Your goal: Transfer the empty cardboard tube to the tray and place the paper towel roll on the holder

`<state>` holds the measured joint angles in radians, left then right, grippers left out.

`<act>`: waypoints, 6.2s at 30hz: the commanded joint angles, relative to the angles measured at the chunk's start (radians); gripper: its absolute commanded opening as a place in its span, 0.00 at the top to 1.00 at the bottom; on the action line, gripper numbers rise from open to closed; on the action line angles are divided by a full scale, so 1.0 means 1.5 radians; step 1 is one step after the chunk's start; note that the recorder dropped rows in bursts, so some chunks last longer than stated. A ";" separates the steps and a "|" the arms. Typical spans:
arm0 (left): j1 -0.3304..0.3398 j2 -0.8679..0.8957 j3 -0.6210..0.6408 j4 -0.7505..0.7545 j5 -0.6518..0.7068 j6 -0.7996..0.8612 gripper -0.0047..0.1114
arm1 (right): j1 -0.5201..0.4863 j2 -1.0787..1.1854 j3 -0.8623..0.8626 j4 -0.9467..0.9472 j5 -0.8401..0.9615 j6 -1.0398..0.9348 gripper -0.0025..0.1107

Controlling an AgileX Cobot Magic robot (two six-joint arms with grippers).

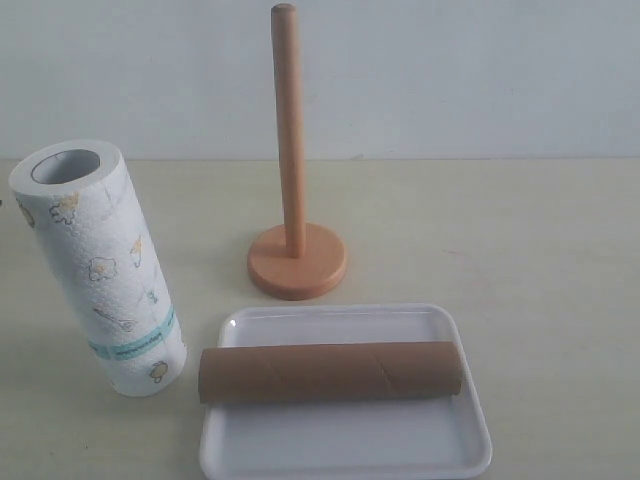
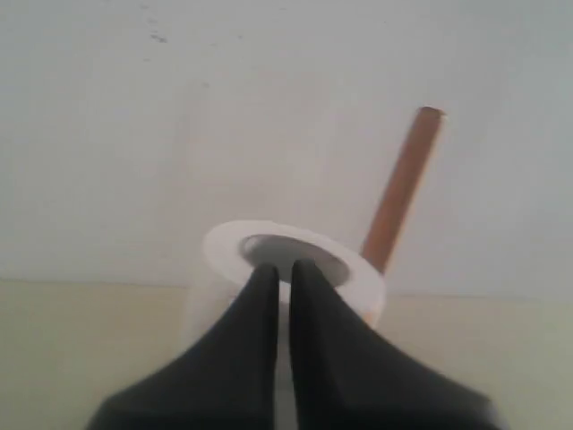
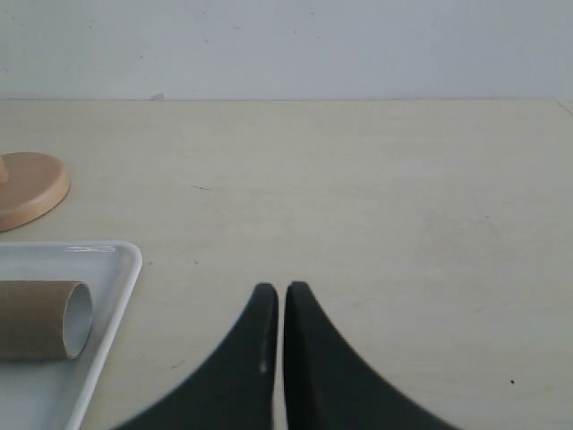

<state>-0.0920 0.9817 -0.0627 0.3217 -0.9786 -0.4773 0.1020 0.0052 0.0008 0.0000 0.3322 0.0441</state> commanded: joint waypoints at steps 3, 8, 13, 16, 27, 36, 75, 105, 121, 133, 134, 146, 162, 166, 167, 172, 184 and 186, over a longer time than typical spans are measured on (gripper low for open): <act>0.001 0.002 0.002 0.082 -0.009 -0.014 0.92 | -0.002 -0.003 -0.001 -0.006 -0.002 -0.001 0.95; 0.001 0.002 0.009 0.019 0.054 -0.018 0.92 | -0.002 -0.003 -0.001 -0.006 -0.002 -0.001 0.95; 0.001 0.002 0.022 0.036 0.095 0.040 0.80 | -0.002 -0.003 -0.001 -0.006 -0.011 -0.001 0.95; 0.001 0.002 0.022 0.093 0.125 0.037 0.60 | -0.002 -0.003 -0.001 -0.006 -0.007 -0.001 0.95; 0.001 0.002 0.022 0.131 0.143 0.030 0.23 | -0.002 -0.003 -0.001 -0.006 -0.007 -0.001 0.95; 0.001 0.054 0.022 0.129 0.074 0.037 0.23 | -0.002 -0.003 -0.001 -0.006 -0.007 -0.001 0.95; 0.001 0.491 -0.200 0.140 -0.162 0.197 0.92 | -0.002 -0.003 -0.001 -0.006 -0.007 -0.001 0.95; 0.001 0.153 -0.724 0.362 0.244 -0.387 0.92 | -0.002 -0.003 -0.001 -0.006 -0.007 -0.001 0.95; -0.001 0.323 -0.961 0.692 0.058 -0.705 0.92 | -0.002 -0.003 -0.001 -0.006 -0.007 -0.001 0.95; -0.056 0.337 -0.964 0.708 0.065 -0.624 0.92 | -0.002 -0.003 -0.001 -0.006 -0.005 -0.001 0.95; -0.056 0.350 -0.971 0.706 0.064 -0.642 0.92 | -0.002 -0.003 -0.001 -0.006 -0.004 -0.001 0.95; -0.132 0.444 -1.054 0.752 0.160 -0.618 0.92 | -0.002 -0.003 -0.001 -0.006 -0.004 -0.001 0.95; -0.132 0.478 -1.067 0.753 0.217 -0.583 0.92 | -0.002 -0.003 -0.001 -0.006 -0.004 -0.001 0.95; -0.133 0.485 -1.067 0.753 0.212 -0.588 0.92 | -0.002 -0.003 -0.001 -0.006 -0.004 -0.001 0.95; -0.133 0.486 -1.067 0.756 0.212 -0.591 0.92 | -0.002 -0.003 -0.001 -0.006 -0.004 -0.001 0.95; -0.133 0.490 -1.067 0.768 0.197 -0.606 0.92 | -0.002 -0.003 -0.001 -0.006 -0.004 -0.001 0.95; -0.133 0.499 -1.067 0.825 0.181 -0.656 0.92 | -0.002 -0.003 -0.001 -0.006 -0.004 -0.001 0.95; -0.133 0.500 -1.064 0.835 0.181 -0.661 0.92 | -0.002 -0.003 -0.001 -0.006 -0.004 -0.001 0.95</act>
<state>-0.2889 1.7310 -1.6496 1.5654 -0.6962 -1.4455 0.1020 0.0052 0.0008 0.0000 0.3322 0.0441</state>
